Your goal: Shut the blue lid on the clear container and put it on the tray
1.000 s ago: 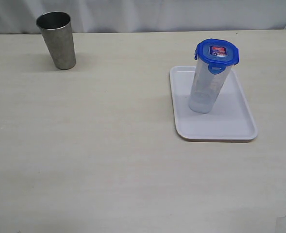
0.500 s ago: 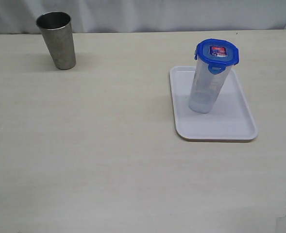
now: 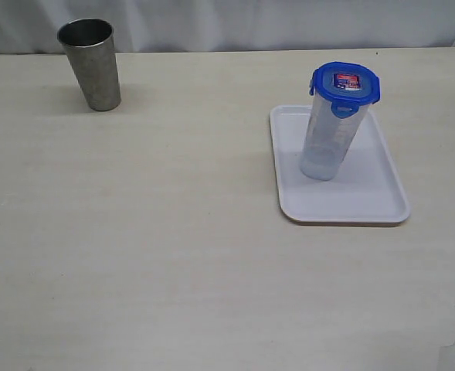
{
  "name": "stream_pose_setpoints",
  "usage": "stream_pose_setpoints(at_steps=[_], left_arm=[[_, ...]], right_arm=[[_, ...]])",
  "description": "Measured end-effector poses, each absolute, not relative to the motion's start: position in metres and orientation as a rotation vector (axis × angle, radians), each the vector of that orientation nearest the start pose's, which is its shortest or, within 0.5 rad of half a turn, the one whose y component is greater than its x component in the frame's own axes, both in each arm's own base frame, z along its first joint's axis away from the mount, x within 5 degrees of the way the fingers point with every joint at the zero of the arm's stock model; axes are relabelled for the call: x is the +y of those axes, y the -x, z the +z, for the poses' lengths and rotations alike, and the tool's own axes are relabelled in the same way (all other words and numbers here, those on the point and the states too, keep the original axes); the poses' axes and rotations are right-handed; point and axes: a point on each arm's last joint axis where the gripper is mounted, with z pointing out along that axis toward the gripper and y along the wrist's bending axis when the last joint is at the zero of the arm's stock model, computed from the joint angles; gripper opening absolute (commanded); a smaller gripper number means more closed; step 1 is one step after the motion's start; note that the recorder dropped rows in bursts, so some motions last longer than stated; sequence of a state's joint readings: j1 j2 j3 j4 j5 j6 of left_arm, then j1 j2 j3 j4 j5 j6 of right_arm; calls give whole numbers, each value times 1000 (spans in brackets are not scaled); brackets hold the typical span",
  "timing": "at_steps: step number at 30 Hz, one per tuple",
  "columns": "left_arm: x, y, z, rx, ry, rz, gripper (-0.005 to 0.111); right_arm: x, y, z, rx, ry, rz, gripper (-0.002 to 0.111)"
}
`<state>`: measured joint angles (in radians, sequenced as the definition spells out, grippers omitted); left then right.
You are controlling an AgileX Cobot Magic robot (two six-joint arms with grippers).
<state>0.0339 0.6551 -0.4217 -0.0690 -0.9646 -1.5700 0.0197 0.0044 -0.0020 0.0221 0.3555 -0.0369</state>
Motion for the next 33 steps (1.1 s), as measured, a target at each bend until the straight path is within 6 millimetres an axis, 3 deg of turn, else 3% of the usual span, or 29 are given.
stream_pose_setpoints(at_steps=[12, 20, 33], left_arm=[[4, -69, 342, 668, 747, -1439, 105], [3, -60, 314, 799, 879, -1395, 105], [3, -44, 280, 810, 892, -1395, 105]], right_arm=[[2, -53, 182, 1841, 38, 10, 5], [2, -53, 182, 1841, 38, 10, 5], [2, -53, 182, 1841, 38, 10, 5]])
